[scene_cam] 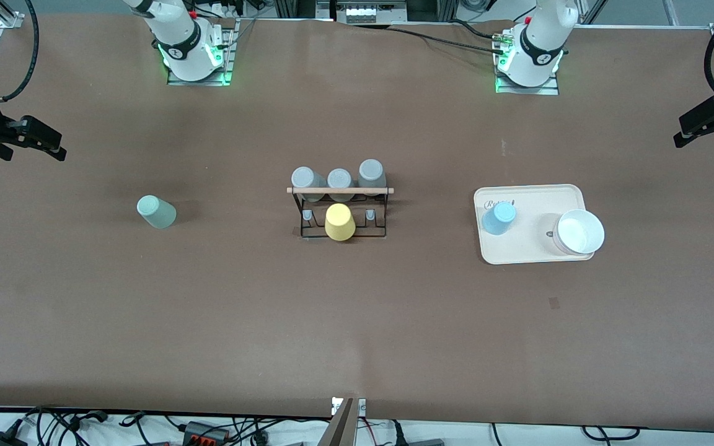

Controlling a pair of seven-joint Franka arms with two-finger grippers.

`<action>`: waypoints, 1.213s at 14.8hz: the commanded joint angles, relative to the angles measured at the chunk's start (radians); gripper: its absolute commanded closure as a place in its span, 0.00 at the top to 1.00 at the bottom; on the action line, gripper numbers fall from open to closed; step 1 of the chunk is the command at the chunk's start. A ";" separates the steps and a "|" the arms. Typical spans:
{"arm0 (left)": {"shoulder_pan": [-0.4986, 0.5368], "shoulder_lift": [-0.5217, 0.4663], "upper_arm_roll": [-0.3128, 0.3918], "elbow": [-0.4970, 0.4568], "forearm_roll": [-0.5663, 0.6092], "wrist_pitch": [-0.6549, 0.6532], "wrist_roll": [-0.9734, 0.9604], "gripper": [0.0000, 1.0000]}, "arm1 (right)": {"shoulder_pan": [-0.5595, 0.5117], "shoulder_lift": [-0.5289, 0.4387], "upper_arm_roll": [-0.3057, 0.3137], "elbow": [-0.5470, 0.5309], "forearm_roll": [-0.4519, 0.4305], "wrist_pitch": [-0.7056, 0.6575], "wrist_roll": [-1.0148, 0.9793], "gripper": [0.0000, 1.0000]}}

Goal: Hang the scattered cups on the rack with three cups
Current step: 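Move the left gripper toward the light blue cup on the tray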

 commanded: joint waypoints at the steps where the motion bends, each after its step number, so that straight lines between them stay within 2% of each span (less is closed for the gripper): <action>1: 0.002 -0.016 -0.001 -0.013 0.003 -0.007 0.004 1.00 | -0.013 -0.012 0.014 -0.001 -0.009 -0.015 -0.014 1.00; 5: -0.001 -0.005 -0.002 -0.013 0.003 -0.007 0.003 1.00 | -0.015 -0.010 0.014 0.001 -0.009 -0.018 -0.015 1.00; 7: -0.015 0.030 -0.005 -0.013 0.004 -0.007 -0.018 1.00 | -0.015 -0.010 0.014 0.001 -0.009 -0.016 -0.015 1.00; 11: -0.055 0.101 -0.057 -0.030 0.004 0.027 -0.141 1.00 | -0.018 -0.007 0.012 0.001 -0.009 -0.016 -0.015 1.00; 15: -0.073 0.105 -0.083 -0.237 0.006 0.281 -0.215 1.00 | -0.015 0.003 0.014 0.005 -0.009 -0.008 -0.015 1.00; 18: -0.095 0.147 -0.113 -0.338 0.007 0.406 -0.304 1.00 | -0.018 0.010 0.012 0.010 -0.008 -0.018 -0.015 1.00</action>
